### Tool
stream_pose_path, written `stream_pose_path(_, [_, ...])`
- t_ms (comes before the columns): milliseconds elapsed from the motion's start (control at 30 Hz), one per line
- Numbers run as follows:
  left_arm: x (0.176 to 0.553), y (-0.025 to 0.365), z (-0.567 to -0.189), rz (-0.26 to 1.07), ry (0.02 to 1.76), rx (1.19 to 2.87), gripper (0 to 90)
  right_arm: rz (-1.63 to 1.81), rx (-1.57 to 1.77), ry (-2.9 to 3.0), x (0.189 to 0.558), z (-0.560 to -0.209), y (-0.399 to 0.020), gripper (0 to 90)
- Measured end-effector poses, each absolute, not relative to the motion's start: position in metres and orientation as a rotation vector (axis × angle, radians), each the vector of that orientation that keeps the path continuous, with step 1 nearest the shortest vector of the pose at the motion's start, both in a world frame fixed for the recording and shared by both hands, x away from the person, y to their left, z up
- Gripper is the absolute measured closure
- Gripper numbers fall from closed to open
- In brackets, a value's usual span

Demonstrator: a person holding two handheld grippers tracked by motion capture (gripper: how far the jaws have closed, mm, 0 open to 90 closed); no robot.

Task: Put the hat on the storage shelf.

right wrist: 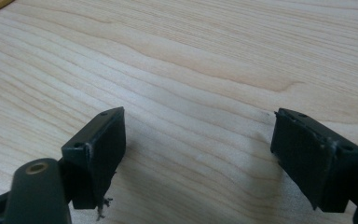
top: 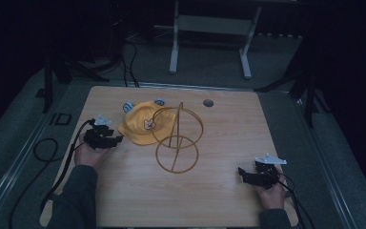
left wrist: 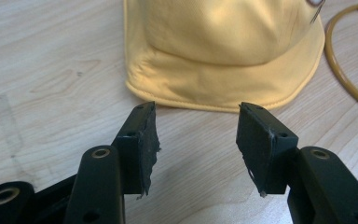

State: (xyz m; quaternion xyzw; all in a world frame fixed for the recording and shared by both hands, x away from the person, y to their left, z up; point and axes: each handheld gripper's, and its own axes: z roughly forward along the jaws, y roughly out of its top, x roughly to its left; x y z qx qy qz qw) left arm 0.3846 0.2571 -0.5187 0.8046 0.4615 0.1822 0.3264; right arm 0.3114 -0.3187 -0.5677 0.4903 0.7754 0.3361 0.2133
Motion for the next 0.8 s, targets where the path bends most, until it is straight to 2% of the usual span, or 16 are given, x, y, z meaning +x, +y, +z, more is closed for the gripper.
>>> stream_pose_path(367, [0.389, 0.258, -0.494, 0.466, 1.153, 2.174, 47.1, 0.932, 1.361, 2.152, 0.311, -0.568, -0.319, 17.9])
stream_pose_path(800, [0.397, 0.263, -0.464, 0.442, 1.128, 2.197, 52.8, 0.932, 1.361, 2.152, 0.311, -0.568, -0.319, 17.9])
